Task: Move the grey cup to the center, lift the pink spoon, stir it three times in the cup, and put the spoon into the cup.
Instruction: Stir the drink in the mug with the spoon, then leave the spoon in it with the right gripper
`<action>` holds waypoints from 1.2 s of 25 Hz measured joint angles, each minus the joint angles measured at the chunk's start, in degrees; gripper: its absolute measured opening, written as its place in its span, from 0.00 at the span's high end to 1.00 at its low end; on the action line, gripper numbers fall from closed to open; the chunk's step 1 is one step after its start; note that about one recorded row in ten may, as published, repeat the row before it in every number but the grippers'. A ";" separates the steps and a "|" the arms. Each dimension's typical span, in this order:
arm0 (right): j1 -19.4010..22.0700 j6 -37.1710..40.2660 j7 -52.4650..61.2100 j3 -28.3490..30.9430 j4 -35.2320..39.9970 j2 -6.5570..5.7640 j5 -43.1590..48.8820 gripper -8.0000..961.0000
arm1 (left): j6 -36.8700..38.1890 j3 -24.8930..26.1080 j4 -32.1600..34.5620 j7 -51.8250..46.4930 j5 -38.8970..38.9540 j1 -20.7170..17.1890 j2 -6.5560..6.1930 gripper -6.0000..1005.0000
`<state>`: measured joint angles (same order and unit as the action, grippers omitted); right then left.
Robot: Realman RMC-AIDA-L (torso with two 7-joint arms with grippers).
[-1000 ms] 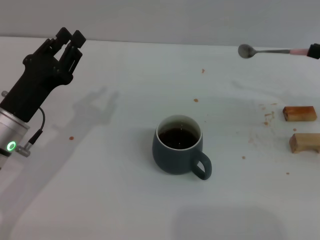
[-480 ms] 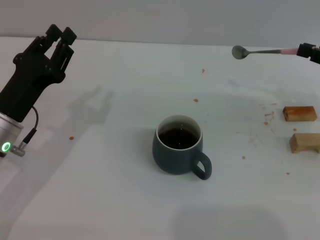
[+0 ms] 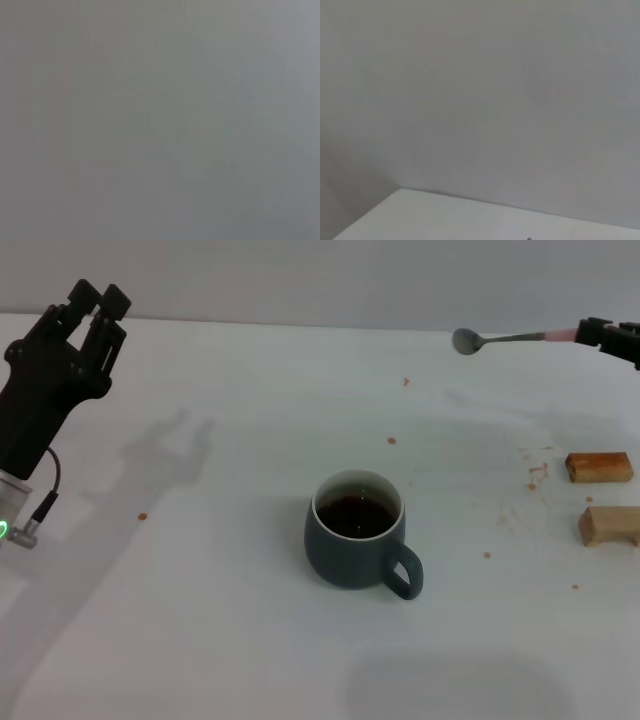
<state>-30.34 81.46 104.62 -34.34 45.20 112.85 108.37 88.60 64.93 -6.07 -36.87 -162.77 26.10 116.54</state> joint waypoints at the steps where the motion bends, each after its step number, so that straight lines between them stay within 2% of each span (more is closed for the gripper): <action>1: -0.48 -0.11 0.55 -0.38 0.07 -0.06 0.45 0.89 | 0.01 0.25 0.00 0.03 0.00 -0.14 0.00 0.62; 8: -3.93 0.30 3.99 -1.65 0.72 -0.26 4.83 0.89 | 0.01 0.53 0.00 0.31 0.00 -0.28 -0.17 0.62; 16: -7.49 1.82 12.12 -8.60 5.12 -1.66 6.68 0.89 | -0.39 0.55 0.00 0.58 0.00 -0.26 -0.06 0.62; 25: -12.44 8.14 18.38 -9.01 6.97 -3.02 8.88 0.89 | -0.45 0.55 0.02 0.59 -0.14 -0.25 0.53 0.62; 30: -14.31 10.88 21.32 -9.04 9.09 -3.14 9.99 0.89 | -0.59 0.55 0.03 0.63 -0.13 -0.22 0.72 0.62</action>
<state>-44.65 92.33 125.95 -43.38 54.29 109.71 118.36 88.01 65.48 -6.04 -36.24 -162.91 25.88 117.26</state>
